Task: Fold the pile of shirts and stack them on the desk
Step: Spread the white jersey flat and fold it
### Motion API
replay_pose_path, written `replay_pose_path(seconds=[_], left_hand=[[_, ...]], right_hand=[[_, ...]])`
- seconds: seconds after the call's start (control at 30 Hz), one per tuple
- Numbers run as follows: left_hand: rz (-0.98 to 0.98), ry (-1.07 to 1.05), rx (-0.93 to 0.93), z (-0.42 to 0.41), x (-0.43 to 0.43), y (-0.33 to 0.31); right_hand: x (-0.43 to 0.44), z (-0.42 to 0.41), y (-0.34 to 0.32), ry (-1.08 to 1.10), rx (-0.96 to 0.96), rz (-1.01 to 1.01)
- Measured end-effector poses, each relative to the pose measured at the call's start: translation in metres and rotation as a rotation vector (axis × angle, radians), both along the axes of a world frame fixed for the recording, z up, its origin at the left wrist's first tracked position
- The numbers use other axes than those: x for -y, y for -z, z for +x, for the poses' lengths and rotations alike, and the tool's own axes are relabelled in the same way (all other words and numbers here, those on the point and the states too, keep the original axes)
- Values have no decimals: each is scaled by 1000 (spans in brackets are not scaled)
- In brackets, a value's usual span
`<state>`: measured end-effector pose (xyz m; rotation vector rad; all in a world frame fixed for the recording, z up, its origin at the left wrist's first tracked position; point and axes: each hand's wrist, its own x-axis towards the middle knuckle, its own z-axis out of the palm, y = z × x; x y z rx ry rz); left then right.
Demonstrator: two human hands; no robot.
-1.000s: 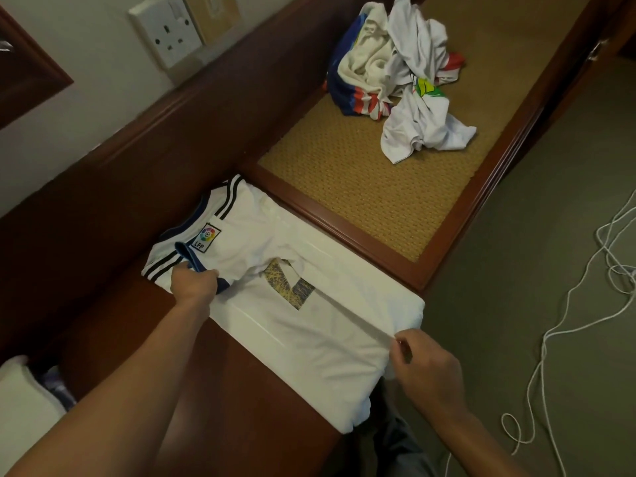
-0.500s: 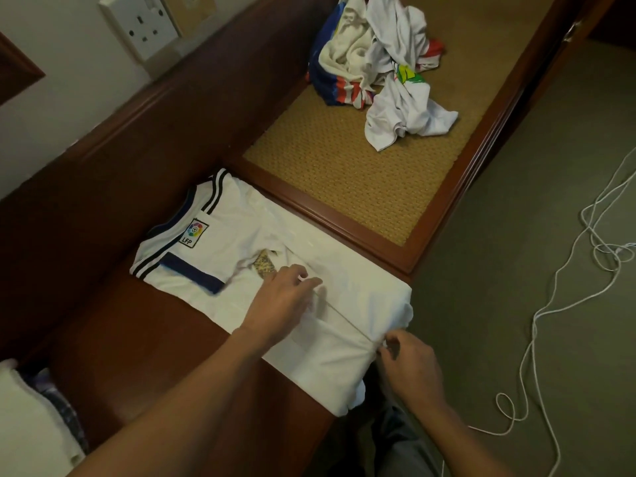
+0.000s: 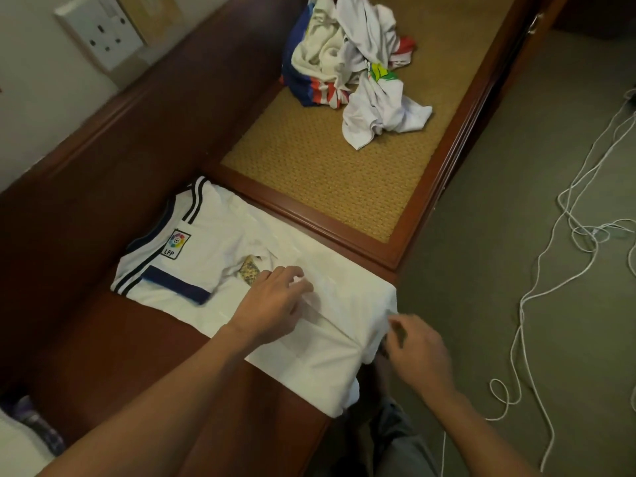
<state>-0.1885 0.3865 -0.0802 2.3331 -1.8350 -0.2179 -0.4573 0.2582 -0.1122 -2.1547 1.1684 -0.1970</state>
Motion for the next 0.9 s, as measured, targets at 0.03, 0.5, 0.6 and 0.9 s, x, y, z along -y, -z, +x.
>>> replay_pose_path(seconds=[0.03,0.5,0.6,0.9], left_hand=[[4,25,3,-2,-2,1],[9,-79,-76,4,-25,12],[-87,-333,-38,12,-44,10],[86,-809,-18,32,-122,21]], right_hand=[[11,5,4,88,-1,29],[61,51,-15,183,-43,-39],[51,75,-32,8,22,-20],[10,164,-44,-485,-138,142]])
